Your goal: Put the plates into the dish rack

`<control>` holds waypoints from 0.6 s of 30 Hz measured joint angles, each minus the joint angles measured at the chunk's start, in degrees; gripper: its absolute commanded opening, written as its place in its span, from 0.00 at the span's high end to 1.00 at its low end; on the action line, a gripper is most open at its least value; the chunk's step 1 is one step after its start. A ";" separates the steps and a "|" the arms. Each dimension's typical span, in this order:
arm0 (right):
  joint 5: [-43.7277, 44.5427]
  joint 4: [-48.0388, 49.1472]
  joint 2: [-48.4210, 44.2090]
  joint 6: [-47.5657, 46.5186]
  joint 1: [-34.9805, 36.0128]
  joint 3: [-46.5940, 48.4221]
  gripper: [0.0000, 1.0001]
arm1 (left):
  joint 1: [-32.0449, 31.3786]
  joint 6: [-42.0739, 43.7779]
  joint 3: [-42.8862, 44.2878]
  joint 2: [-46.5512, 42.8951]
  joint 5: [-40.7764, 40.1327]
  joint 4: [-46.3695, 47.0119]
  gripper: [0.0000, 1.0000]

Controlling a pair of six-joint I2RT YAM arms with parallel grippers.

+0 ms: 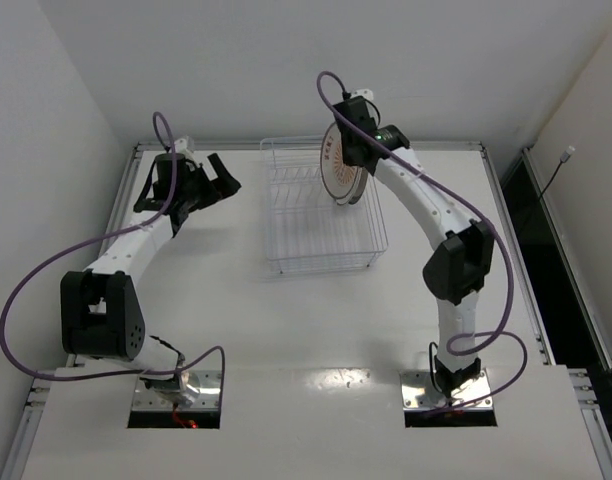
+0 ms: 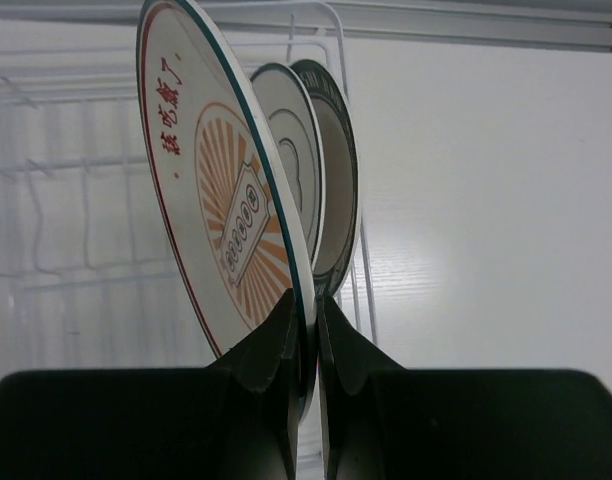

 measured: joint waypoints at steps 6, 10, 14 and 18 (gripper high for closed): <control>3.17 -0.85 3.76 -1.25 0.63 1.20 1.00 | 0.00 0.61 0.00 0.00 -2.64 -1.55 0.00; 5.55 1.03 3.72 -1.62 1.01 1.11 1.00 | 0.00 0.98 0.00 0.00 -3.19 -2.01 0.00; 7.48 2.89 3.61 -1.99 1.03 0.83 1.00 | 0.00 1.03 0.02 0.00 -3.28 -2.08 0.00; 9.77 3.26 3.50 -3.63 0.85 0.98 1.00 | 0.00 1.03 0.02 0.00 -3.26 -2.10 0.00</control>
